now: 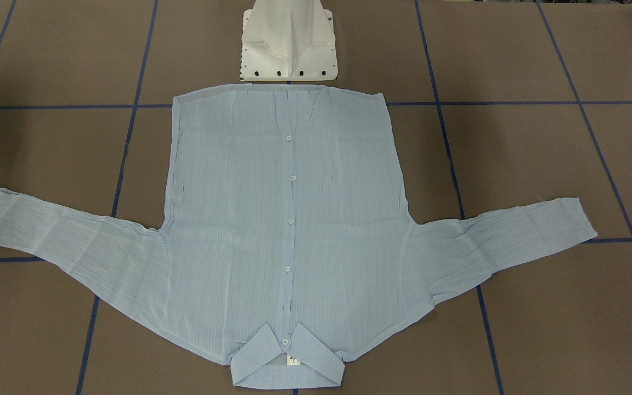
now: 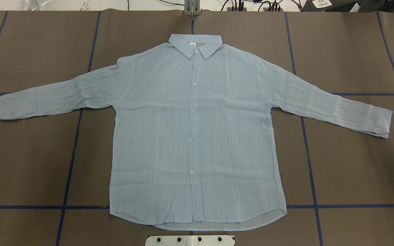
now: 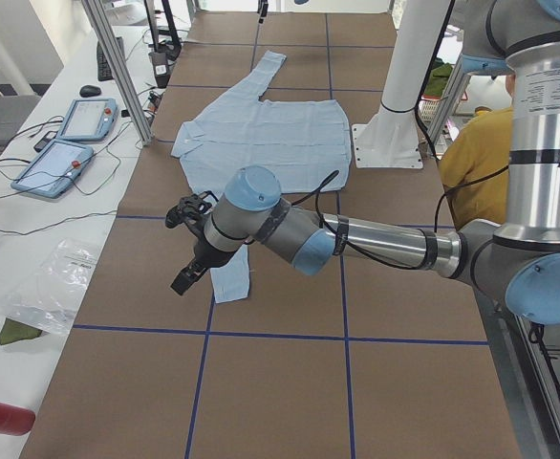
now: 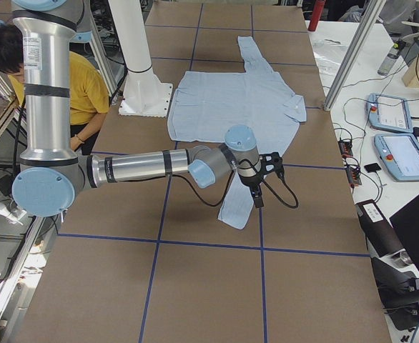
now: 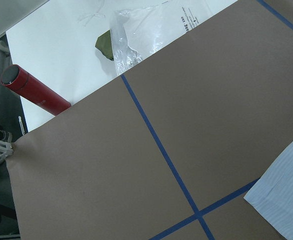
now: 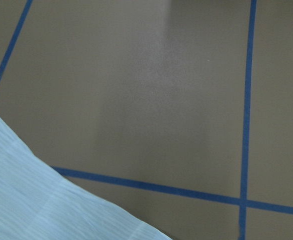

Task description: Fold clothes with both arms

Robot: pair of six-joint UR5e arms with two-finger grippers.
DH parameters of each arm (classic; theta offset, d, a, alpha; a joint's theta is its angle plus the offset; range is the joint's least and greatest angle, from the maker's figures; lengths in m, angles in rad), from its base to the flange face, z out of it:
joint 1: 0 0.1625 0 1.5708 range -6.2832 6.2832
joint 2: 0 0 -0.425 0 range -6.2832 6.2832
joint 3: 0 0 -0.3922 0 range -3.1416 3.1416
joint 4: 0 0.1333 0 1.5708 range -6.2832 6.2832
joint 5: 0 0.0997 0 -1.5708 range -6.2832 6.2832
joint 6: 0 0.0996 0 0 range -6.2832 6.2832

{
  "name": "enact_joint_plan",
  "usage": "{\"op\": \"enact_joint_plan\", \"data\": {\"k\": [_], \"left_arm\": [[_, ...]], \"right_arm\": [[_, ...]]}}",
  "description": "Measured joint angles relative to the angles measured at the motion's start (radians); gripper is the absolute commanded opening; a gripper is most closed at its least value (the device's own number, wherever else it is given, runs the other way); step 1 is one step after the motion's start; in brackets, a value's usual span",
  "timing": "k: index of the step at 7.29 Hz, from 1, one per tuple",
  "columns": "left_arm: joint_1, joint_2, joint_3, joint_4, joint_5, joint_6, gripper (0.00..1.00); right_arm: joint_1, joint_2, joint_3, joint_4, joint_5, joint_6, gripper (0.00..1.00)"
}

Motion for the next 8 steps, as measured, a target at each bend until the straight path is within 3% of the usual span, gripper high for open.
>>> {"op": "enact_joint_plan", "data": {"k": [1, 3, 8], "left_arm": [[0.000, 0.000, -0.002, 0.000, 0.000, 0.000, 1.00], [0.000, 0.000, -0.005, 0.000, 0.000, 0.001, 1.00], [-0.001, 0.013, -0.001, -0.030, -0.001, 0.003, 1.00]], "right_arm": [[-0.029, 0.001, -0.116, 0.193, -0.010, 0.078, 0.81], [-0.057, -0.007, -0.284, 0.451, -0.011, 0.147, 0.73], [-0.146, -0.039, -0.384, 0.607, -0.028, 0.141, 0.65]]}}
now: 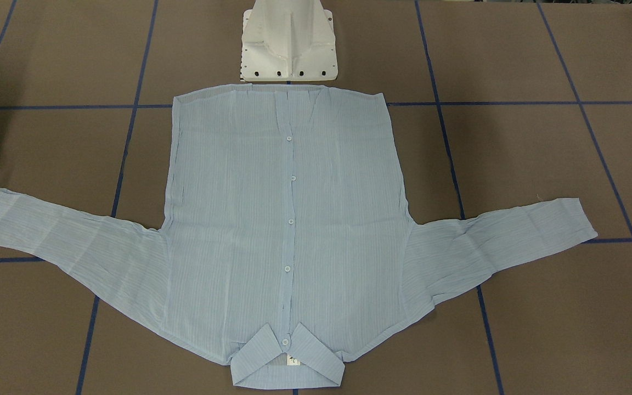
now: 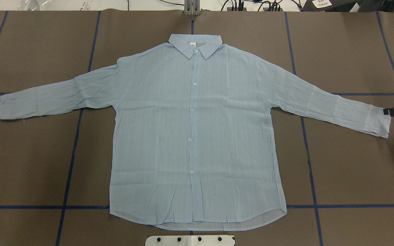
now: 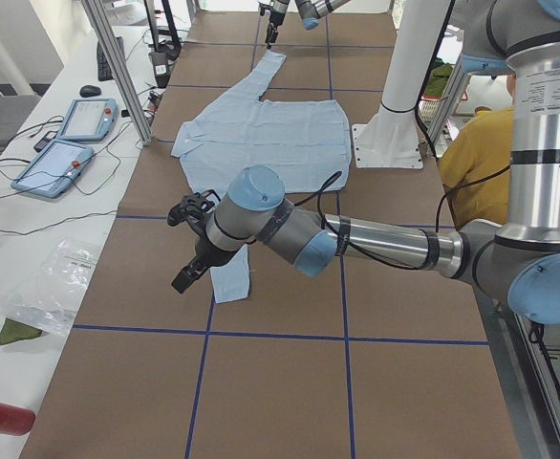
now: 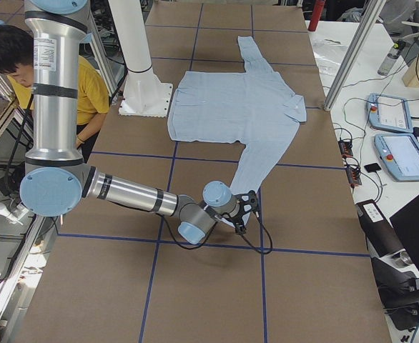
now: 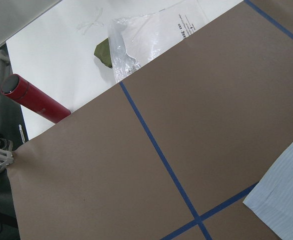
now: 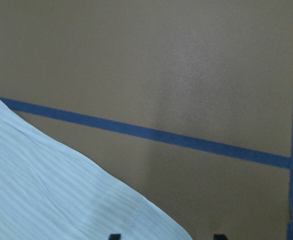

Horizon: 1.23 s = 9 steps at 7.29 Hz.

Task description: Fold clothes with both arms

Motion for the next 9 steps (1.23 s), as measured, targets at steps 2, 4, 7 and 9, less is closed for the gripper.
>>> {"op": "enact_joint_plan", "data": {"k": [2, 4, 7, 9], "left_arm": [[0.000, 0.009, -0.001, -0.002, 0.000, 0.001, 1.00], [0.000, 0.012, -0.001, -0.002, 0.000, 0.002, 1.00], [0.000, 0.013, 0.001, -0.002, 0.000, 0.003, 1.00], [0.000, 0.013, 0.001, -0.002, 0.000, 0.004, 1.00]], "right_arm": [[-0.010, 0.001, -0.024, 0.007, -0.012, -0.016, 0.60], [-0.024, 0.002, -0.030, 0.007, -0.036, -0.020, 0.44], [-0.031, 0.003, -0.032, 0.006, -0.048, -0.019, 0.00], [-0.032, 0.001, -0.032, 0.008, -0.047, -0.019, 0.00]]}}
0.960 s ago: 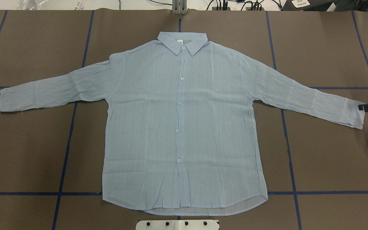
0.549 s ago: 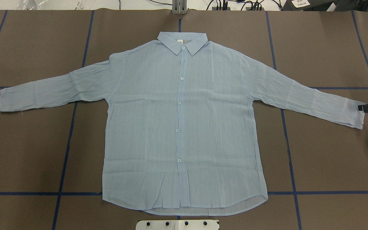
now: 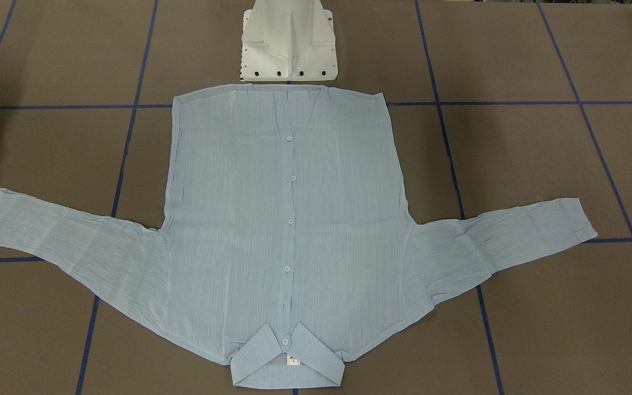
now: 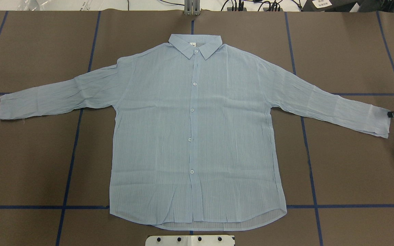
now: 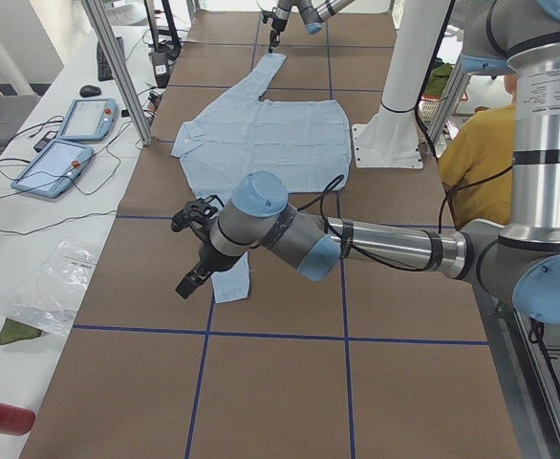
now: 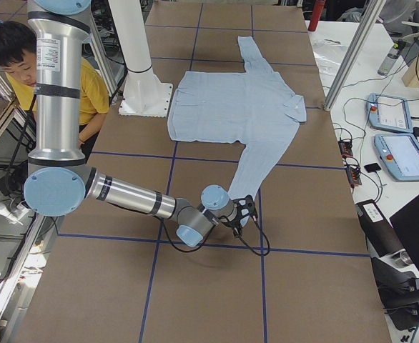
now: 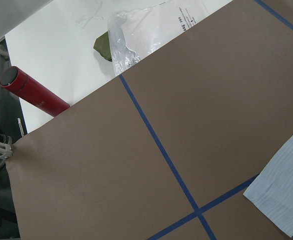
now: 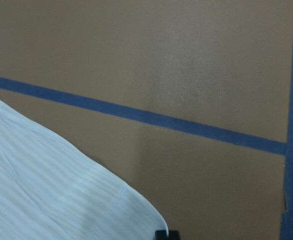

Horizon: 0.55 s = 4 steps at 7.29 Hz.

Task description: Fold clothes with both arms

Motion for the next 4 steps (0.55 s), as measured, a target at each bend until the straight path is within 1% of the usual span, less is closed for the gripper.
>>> {"op": "enact_joint_plan", "data": {"k": [2, 3, 4], "left_arm": [[0.000, 0.000, 0.002, 0.000, 0.000, 0.000, 1.00], [0.000, 0.000, 0.002, 0.000, 0.000, -0.001, 1.00], [0.000, 0.000, 0.003, 0.001, 0.000, -0.001, 1.00]], "right_arm": [[0.001, 0.005, 0.022, -0.004, 0.005, 0.003, 0.00], [0.004, 0.012, 0.066, -0.029, 0.010, 0.008, 0.00], [0.008, 0.019, 0.149, -0.102, 0.010, 0.017, 0.00]]}}
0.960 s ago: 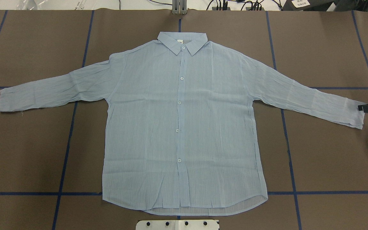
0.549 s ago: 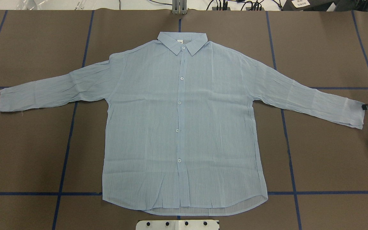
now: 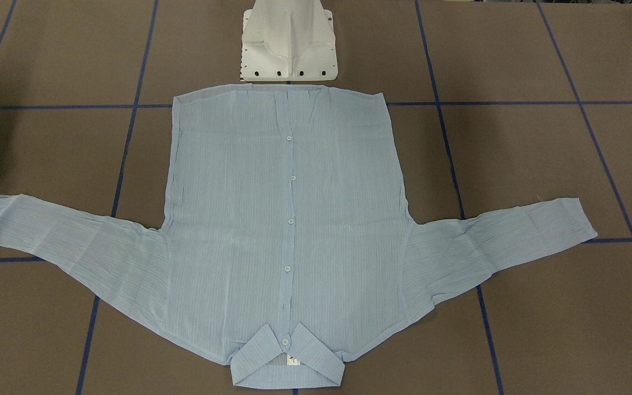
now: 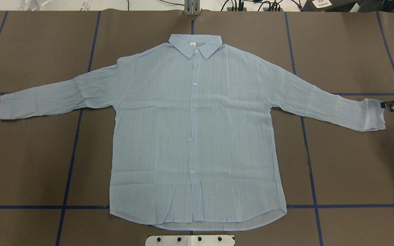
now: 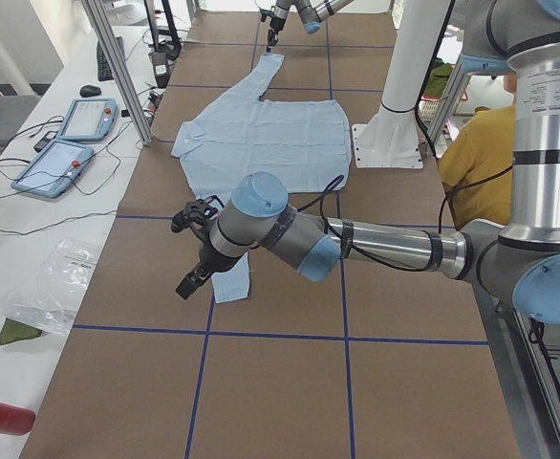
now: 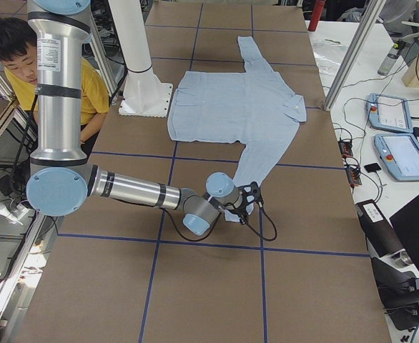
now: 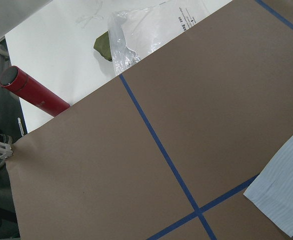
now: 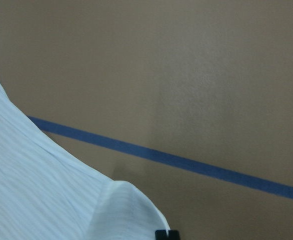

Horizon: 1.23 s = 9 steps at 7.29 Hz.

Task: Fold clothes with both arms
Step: 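Grasp the sleeve cuff nearest the right gripper with the right gripper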

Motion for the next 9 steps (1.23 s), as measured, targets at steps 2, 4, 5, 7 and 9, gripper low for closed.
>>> {"op": "enact_joint_plan", "data": {"k": [2, 4, 5, 7, 9], "left_arm": [[0.000, 0.000, 0.002, 0.000, 0.000, 0.000, 1.00], [0.001, 0.000, 0.003, 0.001, 0.000, 0.000, 1.00], [0.001, 0.000, 0.003, 0.001, 0.000, -0.001, 1.00], [0.002, 0.000, 0.003, 0.001, 0.000, -0.003, 1.00], [0.002, 0.000, 0.003, 0.002, 0.000, -0.003, 1.00]], "right_arm": [[0.002, 0.014, 0.216, -0.192, -0.021, 0.067, 0.00], [-0.041, 0.085, 0.356, -0.325, -0.098, 0.242, 0.00], [-0.103, 0.157, 0.378, -0.391, -0.179, 0.335, 0.00], [-0.269, 0.387, 0.383, -0.657, -0.414, 0.524, 0.00], [-0.408, 0.653, 0.320, -0.920, -0.620, 0.707, 0.00]]}}
